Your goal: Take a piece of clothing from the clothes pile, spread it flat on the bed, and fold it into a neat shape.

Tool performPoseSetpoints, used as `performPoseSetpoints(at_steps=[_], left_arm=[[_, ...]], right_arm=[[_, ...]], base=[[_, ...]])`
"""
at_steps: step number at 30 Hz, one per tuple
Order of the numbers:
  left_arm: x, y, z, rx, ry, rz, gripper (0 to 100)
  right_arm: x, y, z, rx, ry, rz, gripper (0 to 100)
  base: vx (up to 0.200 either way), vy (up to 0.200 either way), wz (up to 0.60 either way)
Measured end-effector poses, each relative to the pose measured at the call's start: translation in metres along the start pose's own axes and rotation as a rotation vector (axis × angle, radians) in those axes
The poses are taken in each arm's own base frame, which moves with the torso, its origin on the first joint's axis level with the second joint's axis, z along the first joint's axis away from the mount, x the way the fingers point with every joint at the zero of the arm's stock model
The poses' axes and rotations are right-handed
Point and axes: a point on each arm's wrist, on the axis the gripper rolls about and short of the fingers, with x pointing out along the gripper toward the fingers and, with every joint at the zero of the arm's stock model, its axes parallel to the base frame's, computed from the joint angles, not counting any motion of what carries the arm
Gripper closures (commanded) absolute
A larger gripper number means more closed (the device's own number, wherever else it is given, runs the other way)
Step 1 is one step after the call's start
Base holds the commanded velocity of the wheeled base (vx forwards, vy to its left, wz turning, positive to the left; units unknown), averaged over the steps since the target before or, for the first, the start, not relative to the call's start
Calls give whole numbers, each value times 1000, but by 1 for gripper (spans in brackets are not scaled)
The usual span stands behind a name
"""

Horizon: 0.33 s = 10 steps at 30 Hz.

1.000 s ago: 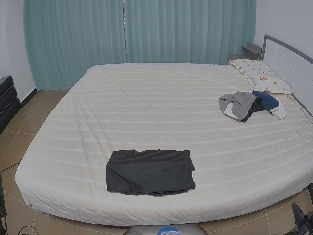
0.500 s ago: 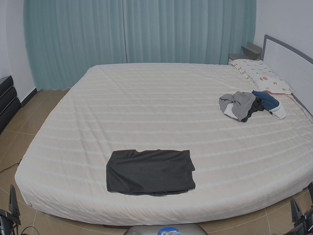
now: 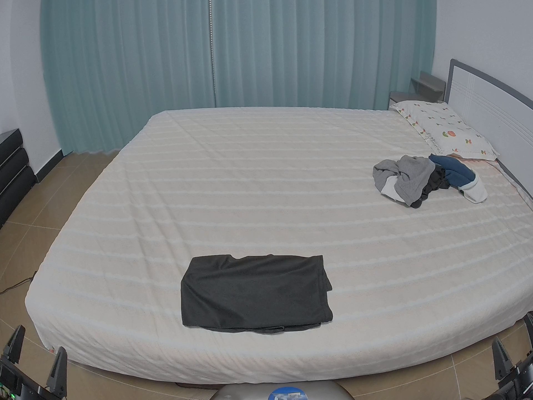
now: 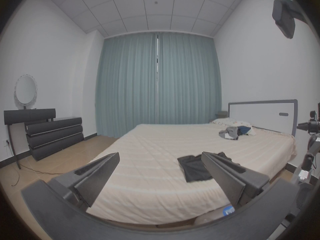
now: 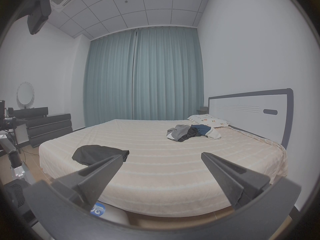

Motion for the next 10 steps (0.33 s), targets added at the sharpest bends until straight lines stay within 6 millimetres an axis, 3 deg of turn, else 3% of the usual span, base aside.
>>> performPoseSetpoints(at_steps=[10], left_arm=[[0,0,-1,-19,12,-10,0]], right_arm=[[0,0,0,6,0,-1,0]], base=[[0,0,0]])
